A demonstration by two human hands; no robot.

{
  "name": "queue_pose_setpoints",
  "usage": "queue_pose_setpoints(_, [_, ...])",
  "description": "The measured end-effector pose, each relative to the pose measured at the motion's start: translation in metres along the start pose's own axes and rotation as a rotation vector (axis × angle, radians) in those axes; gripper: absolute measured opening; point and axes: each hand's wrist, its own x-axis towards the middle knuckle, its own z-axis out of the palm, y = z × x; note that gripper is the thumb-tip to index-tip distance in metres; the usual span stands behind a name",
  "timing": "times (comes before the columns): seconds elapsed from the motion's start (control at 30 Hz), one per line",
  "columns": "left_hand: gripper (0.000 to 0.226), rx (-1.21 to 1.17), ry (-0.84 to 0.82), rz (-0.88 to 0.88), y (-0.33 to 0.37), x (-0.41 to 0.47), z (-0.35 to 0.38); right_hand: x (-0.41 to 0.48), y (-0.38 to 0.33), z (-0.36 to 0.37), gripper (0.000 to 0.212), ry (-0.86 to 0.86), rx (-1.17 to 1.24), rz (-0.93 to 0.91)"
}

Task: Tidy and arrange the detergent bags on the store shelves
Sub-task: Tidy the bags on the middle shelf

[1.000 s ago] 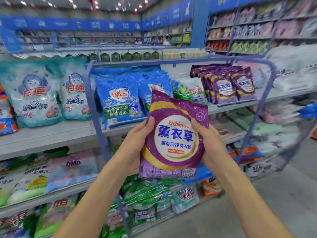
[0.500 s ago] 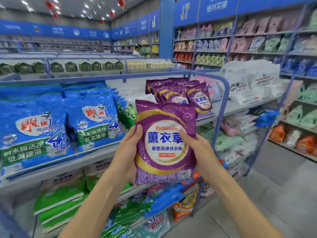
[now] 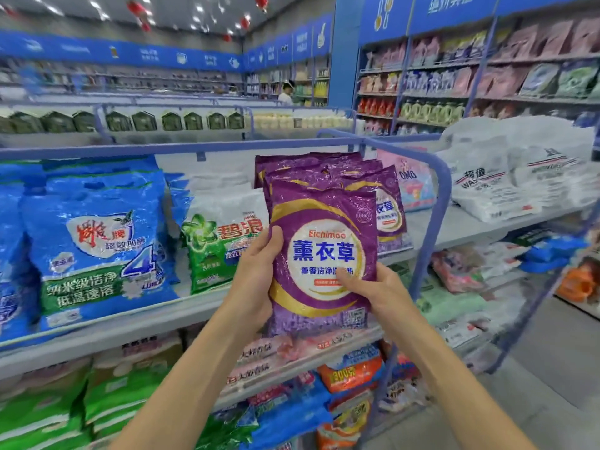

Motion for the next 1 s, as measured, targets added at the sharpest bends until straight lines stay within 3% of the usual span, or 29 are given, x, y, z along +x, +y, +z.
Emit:
queue_pose_setpoints(0.1, [0.028,0.013,0.057,0.028,-0.013,0.028,0.024,0.040,-0.004,-0.028,0.053,-0.060,0.026,-0.003])
queue_pose_setpoints(0.23, [0.035,0.032,0.166,0.079,-0.028,0.058,0.047,0.084,-0.011,-0.057,0.038,-0.145,0.001,-0.011])
queue_pose_setpoints(0.43, [0.024,0.272,0.327,0.156,-0.035,0.102,0.075,0.152,-0.018,-0.076,0.040,-0.221,-0.060,-0.053])
queue_pose_setpoints(0.5, [0.036,0.382,0.317,0.113,-0.038,0.111,0.071,0.172,-0.014,-0.075,0.043,-0.239,-0.080,-0.060])
queue_pose_setpoints(0.6, [0.077,0.648,0.233,0.020,-0.050,0.109,0.055,0.193,0.001,-0.074,0.047,-0.225,-0.084,-0.047])
queue_pose_setpoints(0.7, [0.101,0.884,0.192,0.042,-0.066,0.108,0.043,0.203,0.010,-0.071,0.036,-0.243,-0.093,-0.053])
queue_pose_setpoints(0.8, [0.107,0.950,0.208,0.085,-0.077,0.117,0.039,0.208,0.021,-0.072,0.040,-0.273,-0.142,-0.091])
queue_pose_setpoints(0.9, [0.099,0.984,0.234,0.137,-0.079,0.126,0.040,0.214,0.025,-0.071,0.062,-0.261,-0.204,-0.121])
queue_pose_setpoints(1.0, [0.094,0.982,0.266,0.185,-0.077,0.137,0.037,0.222,0.025,-0.066,0.058,-0.233,-0.236,-0.156])
